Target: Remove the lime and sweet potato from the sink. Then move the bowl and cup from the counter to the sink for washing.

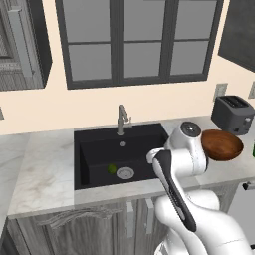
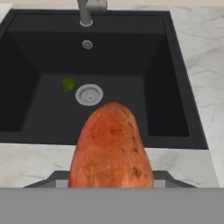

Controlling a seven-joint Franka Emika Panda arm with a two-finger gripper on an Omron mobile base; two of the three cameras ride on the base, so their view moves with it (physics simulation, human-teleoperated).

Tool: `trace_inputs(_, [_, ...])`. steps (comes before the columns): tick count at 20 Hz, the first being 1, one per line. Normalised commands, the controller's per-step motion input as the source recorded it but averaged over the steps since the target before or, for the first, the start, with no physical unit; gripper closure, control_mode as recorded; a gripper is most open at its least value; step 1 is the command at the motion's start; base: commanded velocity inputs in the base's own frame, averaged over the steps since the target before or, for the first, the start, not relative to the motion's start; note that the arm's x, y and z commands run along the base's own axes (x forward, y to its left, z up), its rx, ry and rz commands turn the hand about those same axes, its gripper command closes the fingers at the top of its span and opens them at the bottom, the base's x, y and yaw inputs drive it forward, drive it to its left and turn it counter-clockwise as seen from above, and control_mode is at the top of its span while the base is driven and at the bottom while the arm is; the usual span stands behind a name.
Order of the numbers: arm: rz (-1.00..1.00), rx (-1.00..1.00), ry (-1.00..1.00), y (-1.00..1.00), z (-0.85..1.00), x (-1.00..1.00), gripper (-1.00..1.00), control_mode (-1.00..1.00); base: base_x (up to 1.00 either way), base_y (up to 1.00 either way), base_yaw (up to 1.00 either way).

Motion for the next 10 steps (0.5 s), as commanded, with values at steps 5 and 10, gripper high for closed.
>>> trace_inputs(5, [0.01,0.00,0.00,0.37,0.18,-0.19,1.00,-1.00,0.00,0.00,0.00])
trace_inputs(10, [0.00,0.00,0.00,0.38,0.16,-0.17,1.00,-1.00,0.00,0.00,0.00])
